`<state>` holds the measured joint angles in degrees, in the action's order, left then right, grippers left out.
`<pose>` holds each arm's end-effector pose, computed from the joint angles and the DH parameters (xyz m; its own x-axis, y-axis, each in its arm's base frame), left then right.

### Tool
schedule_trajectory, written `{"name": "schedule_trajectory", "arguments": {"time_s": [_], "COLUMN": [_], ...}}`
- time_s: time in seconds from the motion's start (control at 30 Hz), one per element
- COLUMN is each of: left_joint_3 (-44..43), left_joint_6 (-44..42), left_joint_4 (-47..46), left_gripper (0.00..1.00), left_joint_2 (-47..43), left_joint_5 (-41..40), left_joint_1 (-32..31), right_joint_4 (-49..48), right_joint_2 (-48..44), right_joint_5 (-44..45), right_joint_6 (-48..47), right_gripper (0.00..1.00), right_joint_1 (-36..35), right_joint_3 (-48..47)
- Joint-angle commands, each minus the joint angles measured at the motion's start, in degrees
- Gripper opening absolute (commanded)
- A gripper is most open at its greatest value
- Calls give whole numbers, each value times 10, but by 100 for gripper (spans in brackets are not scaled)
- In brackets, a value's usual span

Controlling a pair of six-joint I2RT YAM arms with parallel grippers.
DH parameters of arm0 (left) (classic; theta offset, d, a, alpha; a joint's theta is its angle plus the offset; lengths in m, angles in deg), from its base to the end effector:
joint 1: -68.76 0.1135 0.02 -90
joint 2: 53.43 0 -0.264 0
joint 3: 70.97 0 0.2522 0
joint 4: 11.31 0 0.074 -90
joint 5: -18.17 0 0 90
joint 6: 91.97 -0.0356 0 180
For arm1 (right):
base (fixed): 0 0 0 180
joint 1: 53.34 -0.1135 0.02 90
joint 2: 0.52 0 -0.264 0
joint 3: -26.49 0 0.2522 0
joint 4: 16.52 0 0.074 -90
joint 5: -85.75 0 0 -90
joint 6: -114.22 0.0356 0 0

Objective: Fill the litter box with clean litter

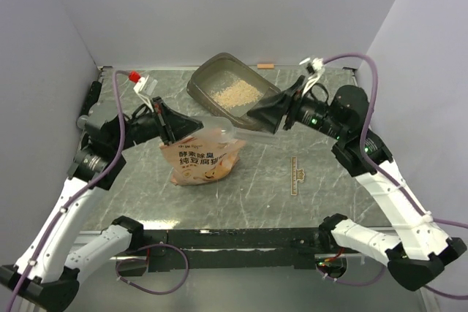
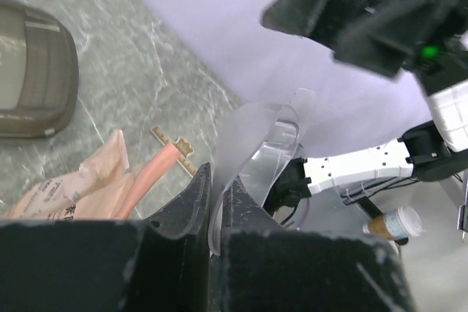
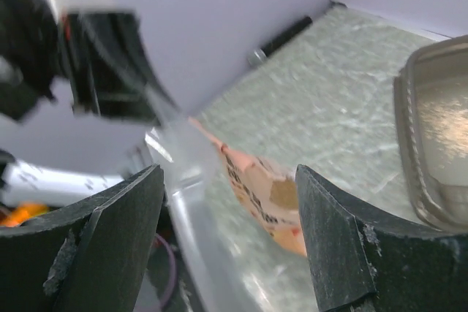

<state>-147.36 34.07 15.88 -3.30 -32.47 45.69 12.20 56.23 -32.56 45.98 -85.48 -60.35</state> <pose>0.1553 -0.0907 0.4261 -0.5336 -0.2672 -0.8024 0.7079 0.3780 -0.5966 0.1593 0.1200 0.4632 -0.3037 0.1947 -0.9327 -0.8153 0.4534 0.3601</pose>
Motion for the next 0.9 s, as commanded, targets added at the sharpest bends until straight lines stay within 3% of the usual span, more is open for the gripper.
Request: {"name": "schedule_trajectory", "arguments": {"time_s": [0.0, 0.13, 0.27, 0.43, 0.7, 0.87], "left_joint_3": [3, -16, -8, 2, 22, 25], "left_joint_6": [-9, -32, -21, -6, 18, 30], "left_joint_4": [-85, -61, -87, -112, -156, -169], "left_gripper": [1, 1, 1, 1, 1, 1], "left_joint_2": [-38, -27, -17, -7, 4, 8], "left_joint_5": [-38, -38, 3, 44, 60, 59], "left_joint_1": [-1, 9, 43, 76, 83, 84], "right_joint_4": [-195, -336, -552, -659, -604, -503], "right_joint_2": [18, 24, 30, 19, 27, 39], "right_joint_5": [-132, -239, -334, -373, -379, -364], "right_joint_6": [160, 228, 368, 406, 378, 289], "right_gripper": [79, 79, 77, 77, 76, 76], "right_joint_1": [77, 131, 180, 190, 176, 136], "right_joint_3": [39, 101, 200, 246, 232, 185]}}
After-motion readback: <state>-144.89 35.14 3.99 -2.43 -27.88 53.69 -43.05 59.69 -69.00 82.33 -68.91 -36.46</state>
